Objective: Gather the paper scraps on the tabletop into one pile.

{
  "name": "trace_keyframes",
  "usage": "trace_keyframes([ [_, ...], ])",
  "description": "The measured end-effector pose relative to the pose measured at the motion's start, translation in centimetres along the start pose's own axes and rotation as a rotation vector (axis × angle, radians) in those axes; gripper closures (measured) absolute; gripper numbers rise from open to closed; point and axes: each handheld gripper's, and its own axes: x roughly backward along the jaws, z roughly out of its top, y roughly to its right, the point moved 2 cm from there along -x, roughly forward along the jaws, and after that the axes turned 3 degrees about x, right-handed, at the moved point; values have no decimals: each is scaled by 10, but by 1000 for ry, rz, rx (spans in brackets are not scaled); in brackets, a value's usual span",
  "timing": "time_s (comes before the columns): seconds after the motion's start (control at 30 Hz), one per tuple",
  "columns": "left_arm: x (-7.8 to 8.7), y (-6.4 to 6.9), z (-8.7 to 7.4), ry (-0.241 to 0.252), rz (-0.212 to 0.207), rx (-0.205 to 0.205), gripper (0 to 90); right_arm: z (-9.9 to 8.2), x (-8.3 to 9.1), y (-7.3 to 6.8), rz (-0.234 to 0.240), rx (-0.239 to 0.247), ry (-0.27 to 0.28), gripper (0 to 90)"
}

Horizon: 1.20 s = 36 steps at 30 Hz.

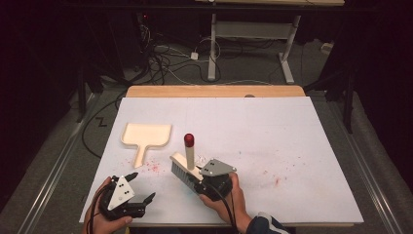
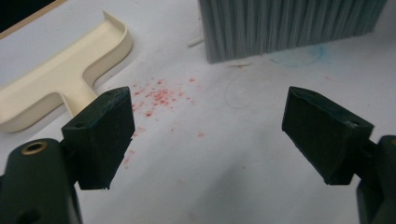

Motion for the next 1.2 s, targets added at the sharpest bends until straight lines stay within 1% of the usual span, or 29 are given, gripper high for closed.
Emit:
trace_keyframes([
  [0.03, -1, 1, 0, -2, -2, -3, 164, -1, 3, 4, -20, 5, -1, 678],
  [0.17, -4, 5, 2, -10, -16, -19, 164, -3, 10, 14, -53, -1, -10, 678],
  [0.2, -4, 6, 2, -16, -24, -11, 164, -4, 13, 17, -64, -3, -12, 678],
  [0.23, -5, 7, 3, -12, -23, -22, 164, -5, 14, 19, -72, -2, -16, 678],
  [0.27, -5, 8, 2, -19, -31, -17, 164, -6, 16, 22, -81, -5, -18, 678],
  [0.33, -7, 10, 3, -28, -35, -30, 164, -7, 18, 26, -77, -19, -17, 678],
  [0.43, -7, 11, 3, -29, -35, -41, 164, -6, 20, 26, -70, -17, -5, 678],
  [0.53, -5, 10, 3, -22, -29, -32, 164, 0, 20, 21, -46, -14, 23, 678],
  [0.6, -5, 8, 3, -19, -25, -27, 164, 7, 20, 15, -31, -5, 37, 678],
  [0.63, -5, 8, 4, -18, -20, -26, 164, 9, 18, 11, -22, -11, 45, 679],
  [0.73, -4, 6, 4, -15, -18, -22, 164, 16, 13, 2, -14, 14, 52, 678],
  [0.8, -4, 6, 3, -15, -17, -17, 164, 22, 7, -3, -14, 17, 59, 679],
  [0.83, -4, 6, 3, -15, -17, -17, 164, 24, 3, -4, -18, 19, 59, 679],
  [0.87, -5, 5, 3, -10, -15, -25, 164, 26, -1, -4, -23, 15, 60, 678],
  [0.9, -5, 6, 3, -17, -21, -16, 164, 29, -7, -3, -30, 9, 61, 679],
  [0.97, -5, 7, 3, -19, -24, -21, 164, 33, -17, -2, -45, 10, 55, 679],
  [1.03, -5, 6, 2, -21, -28, -20, 164, 35, -30, 0, -57, 2, 25, 679],
  [1.07, -5, 6, 2, -21, -29, -19, 164, 35, -35, 1, -52, -2, 4, 679],
  [1.1, -5, 6, 2, -20, -30, -19, 164, 35, -38, 1, -50, -4, -9, 679],
  [1.13, -5, 6, 1, -20, -31, -19, 164, 33, -41, 2, -54, 7, -29, 678],
  [1.2, -4, 6, 1, -19, -31, -17, 164, 32, -40, 5, -61, 13, -45, 679],
])
